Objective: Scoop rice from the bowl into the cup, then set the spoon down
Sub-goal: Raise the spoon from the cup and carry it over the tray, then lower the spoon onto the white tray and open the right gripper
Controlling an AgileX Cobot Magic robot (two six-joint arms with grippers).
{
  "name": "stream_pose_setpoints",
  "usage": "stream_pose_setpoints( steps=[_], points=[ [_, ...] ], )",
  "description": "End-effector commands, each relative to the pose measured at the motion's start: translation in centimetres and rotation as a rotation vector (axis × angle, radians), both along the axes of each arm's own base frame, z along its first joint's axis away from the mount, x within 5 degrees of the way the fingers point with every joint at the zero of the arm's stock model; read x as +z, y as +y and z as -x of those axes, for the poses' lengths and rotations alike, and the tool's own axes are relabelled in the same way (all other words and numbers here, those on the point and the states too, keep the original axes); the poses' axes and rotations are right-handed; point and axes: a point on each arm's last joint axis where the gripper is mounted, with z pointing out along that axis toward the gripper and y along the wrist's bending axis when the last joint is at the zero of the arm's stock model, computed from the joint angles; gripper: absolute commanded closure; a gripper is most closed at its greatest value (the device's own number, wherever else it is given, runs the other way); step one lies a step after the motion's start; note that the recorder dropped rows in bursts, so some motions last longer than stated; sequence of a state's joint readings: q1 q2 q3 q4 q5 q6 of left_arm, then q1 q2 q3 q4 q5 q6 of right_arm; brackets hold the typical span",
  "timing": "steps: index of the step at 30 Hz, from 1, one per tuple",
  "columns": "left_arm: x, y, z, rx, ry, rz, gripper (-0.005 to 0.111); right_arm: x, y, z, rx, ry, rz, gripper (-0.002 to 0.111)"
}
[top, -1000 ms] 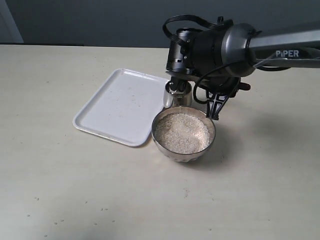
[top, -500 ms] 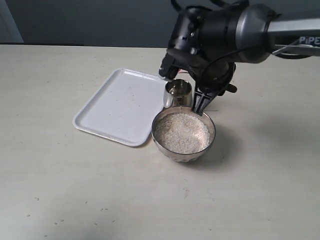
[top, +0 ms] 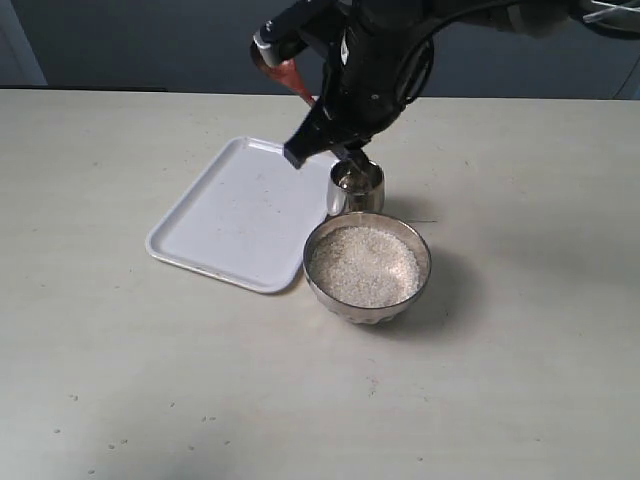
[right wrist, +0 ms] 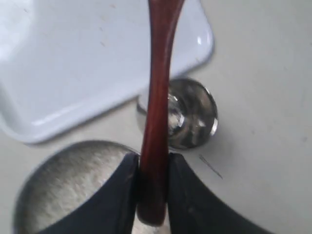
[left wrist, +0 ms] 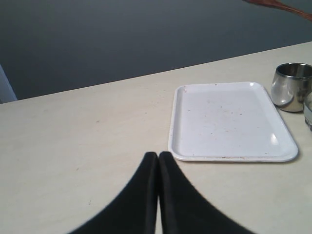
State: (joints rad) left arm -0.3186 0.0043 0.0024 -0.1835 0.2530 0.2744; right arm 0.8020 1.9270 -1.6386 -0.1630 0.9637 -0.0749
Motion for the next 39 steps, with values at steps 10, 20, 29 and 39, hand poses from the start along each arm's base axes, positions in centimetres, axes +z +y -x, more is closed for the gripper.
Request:
stream_pose_setpoints(
  steps=[10,20,29,39],
  points=[
    [0.2,0.0,0.0,-0.002,-0.017,0.007,0.106,-6.2,6.1,-2.1,-0.036,0.309,-0.163,0.109],
    [0.2,0.0,0.0,-0.002,-0.017,0.007,0.106,-9.5,7.2,-2.0,-0.077,0.375,-0.141,0.109],
    [0.2,0.0,0.0,-0.002,-0.017,0.007,0.106,-9.8,7.5,-2.1,-0.084,0.374,-0.165,0.099],
    [0.2,0.0,0.0,-0.002,-0.017,0.007,0.106,-8.3,7.9,-2.1,-0.079,0.385,-0.202,0.072]
  ],
)
